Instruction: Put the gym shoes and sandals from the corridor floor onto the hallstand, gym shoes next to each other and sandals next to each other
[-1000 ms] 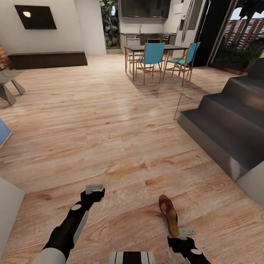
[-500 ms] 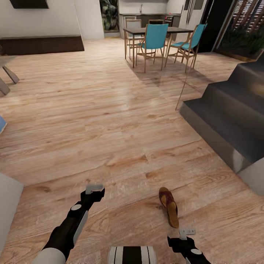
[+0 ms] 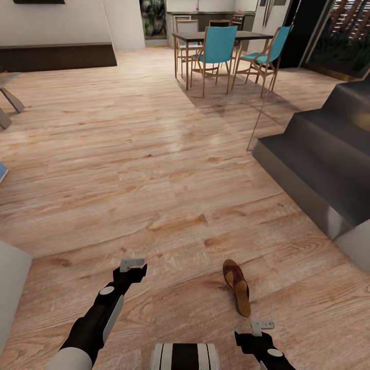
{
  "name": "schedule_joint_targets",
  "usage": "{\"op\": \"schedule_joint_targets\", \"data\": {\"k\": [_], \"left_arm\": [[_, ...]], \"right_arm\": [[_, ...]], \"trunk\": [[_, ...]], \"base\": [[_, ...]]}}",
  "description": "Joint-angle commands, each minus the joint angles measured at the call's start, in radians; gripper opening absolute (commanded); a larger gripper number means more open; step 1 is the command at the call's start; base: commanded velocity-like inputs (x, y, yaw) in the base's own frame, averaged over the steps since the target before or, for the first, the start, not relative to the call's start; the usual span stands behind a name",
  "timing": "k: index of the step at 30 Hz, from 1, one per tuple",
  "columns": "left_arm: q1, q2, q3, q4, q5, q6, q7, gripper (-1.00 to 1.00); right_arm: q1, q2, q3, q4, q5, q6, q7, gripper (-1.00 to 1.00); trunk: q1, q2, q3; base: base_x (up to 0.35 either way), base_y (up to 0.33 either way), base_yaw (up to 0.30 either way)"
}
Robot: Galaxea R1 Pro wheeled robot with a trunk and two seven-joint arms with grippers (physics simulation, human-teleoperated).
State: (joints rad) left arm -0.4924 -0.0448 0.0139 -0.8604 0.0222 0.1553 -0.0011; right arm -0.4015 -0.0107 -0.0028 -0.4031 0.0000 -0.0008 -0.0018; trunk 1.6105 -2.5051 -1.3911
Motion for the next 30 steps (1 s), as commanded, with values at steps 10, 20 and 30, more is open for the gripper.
{"op": "schedule_joint_targets", "data": {"k": [10, 20, 30], "left_arm": [[0.0, 0.0, 0.001, -0.002, 0.002, 0.006, 0.0, 1.0], [0.0, 0.0, 0.001, -0.002, 0.002, 0.006, 0.0, 1.0], [0.0, -0.001, 0.001, -0.002, 0.001, 0.006, 0.0, 1.0]], "right_arm": [[0.0, 0.0, 0.0, 0.0, 0.0, 0.0, 0.0, 1.0], [0.0, 0.0, 0.0, 0.0, 0.0, 0.0, 0.0, 1.0], [0.0, 0.0, 0.0, -0.001, 0.0, 0.0, 0.0, 1.0]], "trunk": [[0.0, 0.0, -0.006], [0.0, 0.0, -0.011], [0.0, 0.0, -0.015]], "base": [[0.151, 0.0, 0.0], [0.057, 0.0, 0.0], [0.143, -0.033, 0.0]]}}
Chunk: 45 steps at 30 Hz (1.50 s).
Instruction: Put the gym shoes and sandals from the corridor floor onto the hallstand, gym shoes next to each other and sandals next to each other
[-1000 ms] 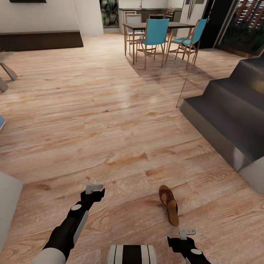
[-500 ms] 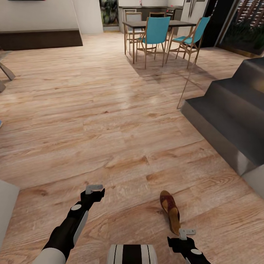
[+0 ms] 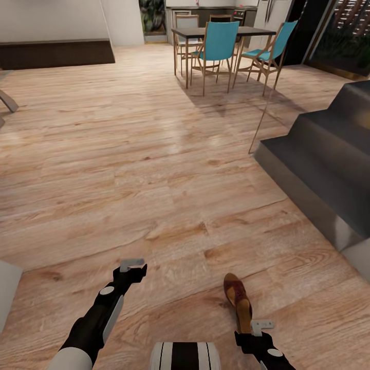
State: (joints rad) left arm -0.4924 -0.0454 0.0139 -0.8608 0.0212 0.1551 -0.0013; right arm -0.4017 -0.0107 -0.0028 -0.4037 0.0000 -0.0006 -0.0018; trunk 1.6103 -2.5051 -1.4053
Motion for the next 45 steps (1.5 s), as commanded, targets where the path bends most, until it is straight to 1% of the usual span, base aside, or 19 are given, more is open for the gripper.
{"op": "schedule_joint_targets", "data": {"k": [1, 34, 45], "left_arm": [[0.0, -0.001, 0.001, -0.002, 0.002, 0.006, 0.0, 1.0], [0.0, -0.001, 0.001, -0.003, 0.003, 0.006, 0.001, 1.0], [0.0, -0.001, 0.001, -0.003, 0.003, 0.006, 0.001, 1.0]], "right_arm": [[0.0, 0.0, 0.0, 0.0, 0.0, 0.0, 0.0, 1.0], [0.0, 0.0, 0.0, -0.002, 0.0, 0.0, -0.001, 1.0], [0.0, 0.0, 0.0, -0.001, 0.0, 0.0, -0.001, 1.0]], "trunk": [[0.0, 0.0, -0.001], [0.0, 0.0, -0.006], [0.005, -0.003, -0.064]], "base": [[0.101, -0.039, 0.0], [0.032, -0.017, 0.0], [0.0, 0.0, 0.0]]}}
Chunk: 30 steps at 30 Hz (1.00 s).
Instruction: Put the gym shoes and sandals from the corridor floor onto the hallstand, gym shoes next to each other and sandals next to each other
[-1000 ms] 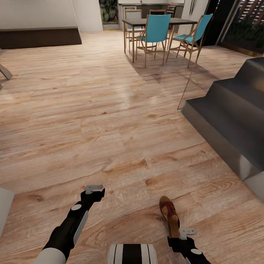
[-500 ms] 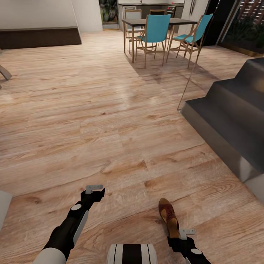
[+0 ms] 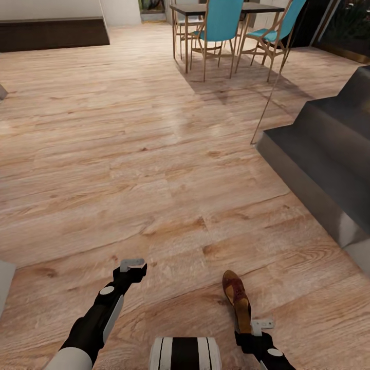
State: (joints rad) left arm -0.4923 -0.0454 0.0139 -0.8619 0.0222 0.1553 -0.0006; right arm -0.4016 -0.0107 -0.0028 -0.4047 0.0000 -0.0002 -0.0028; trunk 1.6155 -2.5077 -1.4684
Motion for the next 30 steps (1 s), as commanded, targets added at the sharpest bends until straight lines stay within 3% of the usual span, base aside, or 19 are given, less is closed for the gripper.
{"op": "schedule_joint_targets", "data": {"k": [1, 9, 30], "left_arm": [[0.0, -0.001, 0.001, -0.002, 0.002, 0.006, 0.0, 1.0], [0.0, -0.001, 0.001, -0.002, 0.001, 0.006, 0.0, 1.0], [0.0, -0.001, 0.001, -0.002, 0.001, 0.006, 0.001, 1.0]], "right_arm": [[0.0, 0.0, 0.0, 0.0, 0.0, 0.0, 0.0, 1.0], [0.0, 0.0, 0.0, 0.0, 0.0, 0.0, 0.0, 1.0], [0.0, 0.0, 0.0, -0.002, 0.0, 0.0, 0.0, 1.0]], "trunk": [[0.0, -0.001, -0.006], [0.004, -0.002, -0.05], [0.004, -0.002, -0.055]], "base": [[0.0, 0.0, 0.0], [0.0, 0.0, 0.0], [0.017, 0.0, 0.0]]}}
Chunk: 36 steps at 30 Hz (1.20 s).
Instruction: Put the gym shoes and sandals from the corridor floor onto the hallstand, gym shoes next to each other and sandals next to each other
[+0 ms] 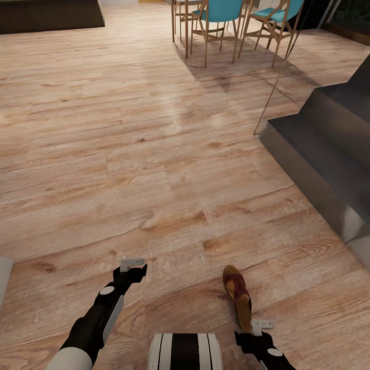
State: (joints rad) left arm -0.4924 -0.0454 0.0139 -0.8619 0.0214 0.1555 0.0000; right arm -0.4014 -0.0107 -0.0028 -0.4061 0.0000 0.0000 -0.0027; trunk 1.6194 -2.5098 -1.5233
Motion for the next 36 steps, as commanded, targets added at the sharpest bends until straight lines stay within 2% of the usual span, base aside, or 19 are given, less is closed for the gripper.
{"op": "schedule_joint_targets", "data": {"k": [1, 18, 36], "left_arm": [[0.0, -0.001, 0.001, -0.002, 0.002, 0.006, 0.0, 1.0], [0.0, -0.001, 0.001, -0.002, 0.003, 0.006, 0.0, 1.0], [0.0, -0.001, 0.001, -0.002, 0.002, 0.006, 0.0, 1.0]], "right_arm": [[0.0, 0.0, 0.0, 0.0, 0.0, 0.0, 0.0, 1.0], [0.0, 0.0, 0.0, 0.0, 0.0, 0.0, 0.0, 1.0], [0.0, 0.0, 0.0, 0.0, 0.0, 0.0, 0.0, 1.0]], "trunk": [[0.0, 0.0, -0.001], [0.0, 0.0, -0.001], [0.0, 0.0, -0.001]], "base": [[0.041, 0.0, 0.0], [0.008, 0.0, 0.0], [0.073, 0.0, 0.0]]}}
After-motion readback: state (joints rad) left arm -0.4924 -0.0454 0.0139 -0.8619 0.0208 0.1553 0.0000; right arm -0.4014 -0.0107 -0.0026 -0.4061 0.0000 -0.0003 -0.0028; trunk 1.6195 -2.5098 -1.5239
